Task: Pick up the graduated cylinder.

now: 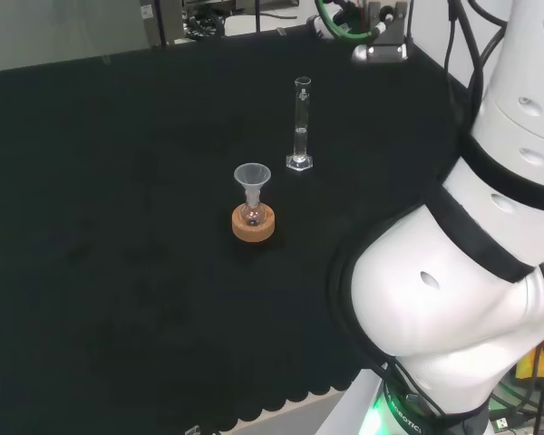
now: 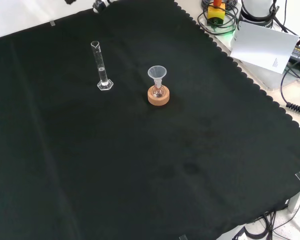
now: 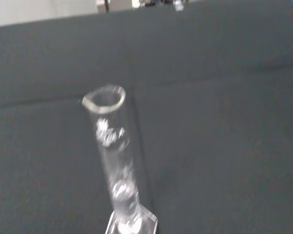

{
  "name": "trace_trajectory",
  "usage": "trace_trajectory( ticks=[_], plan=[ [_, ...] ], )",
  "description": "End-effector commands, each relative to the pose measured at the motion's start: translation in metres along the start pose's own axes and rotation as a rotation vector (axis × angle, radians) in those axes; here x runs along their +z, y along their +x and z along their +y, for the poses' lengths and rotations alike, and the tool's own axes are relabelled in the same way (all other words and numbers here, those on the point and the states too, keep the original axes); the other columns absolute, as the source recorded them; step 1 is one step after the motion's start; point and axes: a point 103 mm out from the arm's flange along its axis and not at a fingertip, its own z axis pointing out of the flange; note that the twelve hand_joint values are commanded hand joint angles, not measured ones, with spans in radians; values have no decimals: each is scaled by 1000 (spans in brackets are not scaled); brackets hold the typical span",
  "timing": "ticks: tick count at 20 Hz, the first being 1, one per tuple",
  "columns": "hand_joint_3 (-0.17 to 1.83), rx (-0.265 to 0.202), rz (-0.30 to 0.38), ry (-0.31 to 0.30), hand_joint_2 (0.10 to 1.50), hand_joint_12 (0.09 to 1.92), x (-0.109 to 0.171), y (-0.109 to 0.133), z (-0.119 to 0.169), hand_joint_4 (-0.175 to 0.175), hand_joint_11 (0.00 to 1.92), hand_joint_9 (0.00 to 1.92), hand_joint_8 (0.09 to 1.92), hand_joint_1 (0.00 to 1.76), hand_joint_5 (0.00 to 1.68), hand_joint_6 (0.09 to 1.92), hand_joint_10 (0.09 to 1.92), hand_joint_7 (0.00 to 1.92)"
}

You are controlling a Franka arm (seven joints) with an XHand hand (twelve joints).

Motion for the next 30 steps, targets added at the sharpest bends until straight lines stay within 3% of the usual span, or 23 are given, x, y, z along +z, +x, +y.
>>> trace_trajectory(
  ticks=[1, 8, 14, 22, 30],
  plan=[
    [-88, -95, 140, 0, 1180, 1386, 61, -1, 25, -58, 145, 462, 672, 538, 429, 87, 686, 219],
    [-109, -89, 150, 22, 1162, 1388, 79, -7, 29, -58, 172, 494, 694, 566, 464, 87, 677, 268],
    [-126, -95, 210, 20, 1151, 1386, 96, -16, 27, -58, 205, 513, 701, 602, 487, 87, 668, 292],
    [-172, -132, 363, -1, 1127, 1361, 116, -28, 28, -58, 261, 527, 691, 705, 540, 87, 640, 311],
    [-175, -211, 490, -47, 1114, 1353, 128, -40, 27, -55, 284, 536, 683, 732, 537, 87, 631, 319]
  ],
)
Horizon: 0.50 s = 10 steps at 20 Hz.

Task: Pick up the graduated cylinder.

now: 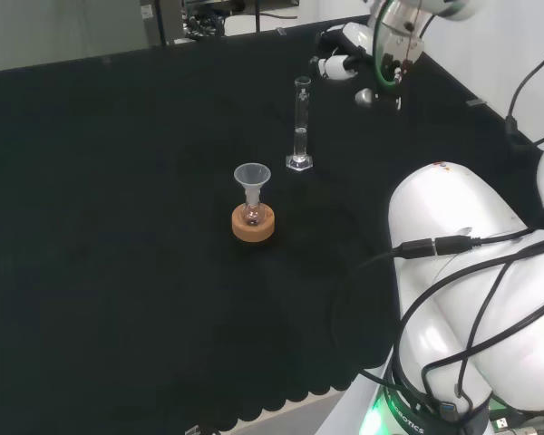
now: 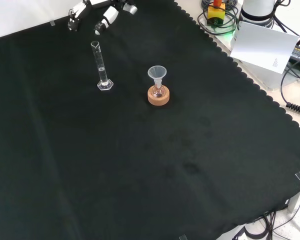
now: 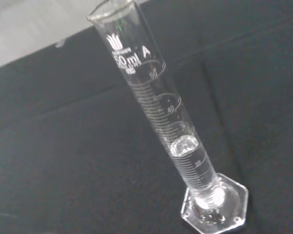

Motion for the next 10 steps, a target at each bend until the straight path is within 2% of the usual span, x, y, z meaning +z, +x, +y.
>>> trace_trajectory(
  ticks=[1, 4, 7, 10],
  plan=[
    [-175, -78, 143, -49, 1113, 1353, 13, -33, -4, -55, 286, 537, 683, 732, 537, 87, 630, 321],
    [-175, -121, 230, 9, 1111, 1350, 23, -37, -5, -53, 290, 538, 677, 730, 527, 87, 626, 312],
    [-175, -162, 261, 18, 1111, 1343, 34, -39, -8, -46, 270, 506, 649, 718, 473, 87, 611, 241],
    [-175, -185, 295, 11, 1091, 1346, 44, -41, -10, -45, 263, 525, 658, 758, 468, 87, 615, 259]
  ],
)
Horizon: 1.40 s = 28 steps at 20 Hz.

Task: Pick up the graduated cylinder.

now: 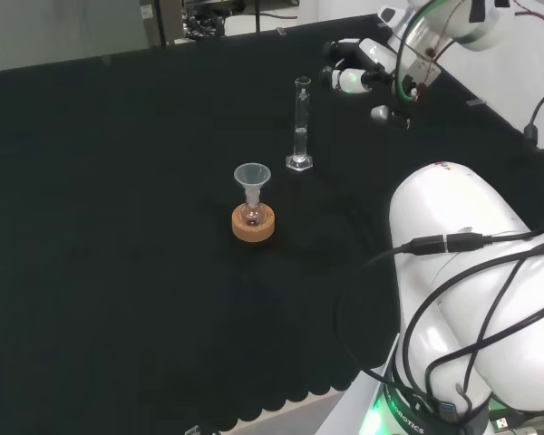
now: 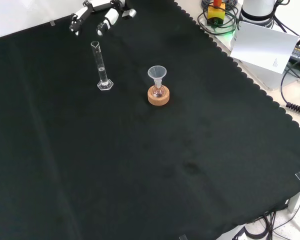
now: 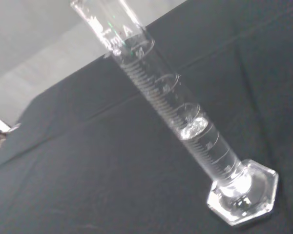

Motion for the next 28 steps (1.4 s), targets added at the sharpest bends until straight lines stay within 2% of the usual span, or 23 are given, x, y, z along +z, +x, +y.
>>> trace_trajectory(
  ticks=[1, 8, 11, 24, 28],
  plan=[
    [-175, -69, 108, 21, 1082, 1348, 25, -13, -9, -45, 265, 537, 666, 787, 480, 87, 617, 281],
    [-175, -76, 155, 42, 1039, 1328, 48, -18, -6, -47, 322, 658, 656, 930, 529, 87, 568, 425],
    [-175, -84, 191, 50, 1033, 1325, 58, -20, -3, -45, 330, 650, 644, 971, 540, 87, 549, 420],
    [-175, -125, 285, 53, 1008, 1319, 89, -21, 2, -38, 345, 654, 645, 964, 560, 87, 547, 440],
    [-175, -133, 335, 40, 1000, 1308, 92, -23, 3, -33, 356, 686, 631, 975, 638, 104, 532, 514]
  ],
)
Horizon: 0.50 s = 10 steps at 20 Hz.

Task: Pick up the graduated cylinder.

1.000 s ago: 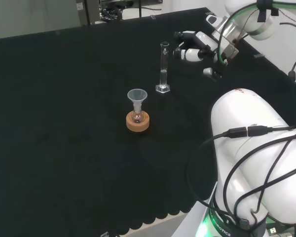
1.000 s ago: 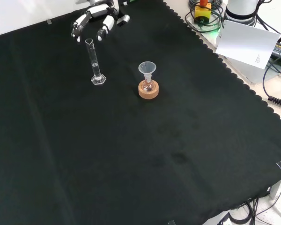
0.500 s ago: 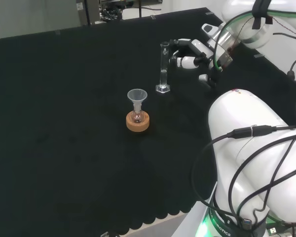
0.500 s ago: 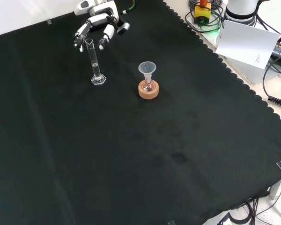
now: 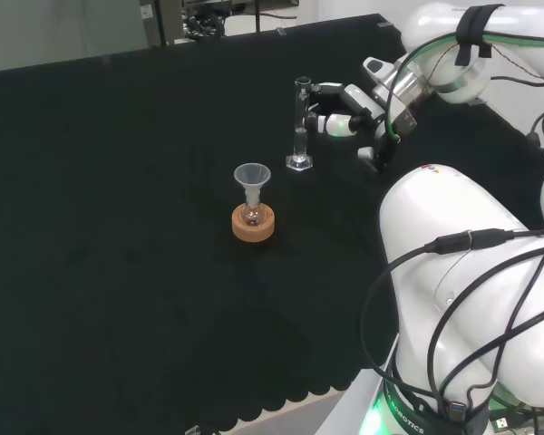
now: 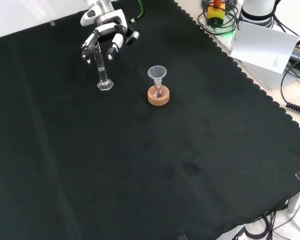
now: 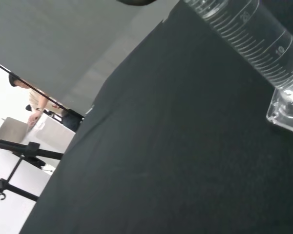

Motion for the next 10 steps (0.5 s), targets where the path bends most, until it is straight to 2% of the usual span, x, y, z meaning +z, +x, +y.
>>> trace_trajectory(
  ticks=[1, 10],
  plan=[
    [-175, -20, 62, -14, 999, 1307, 6, -3, 2, -33, 358, 692, 628, 980, 645, 110, 530, 523],
    [-175, -46, 111, -2, 989, 1292, 15, -9, 4, -35, 378, 728, 596, 1014, 637, 137, 486, 544]
  ],
)
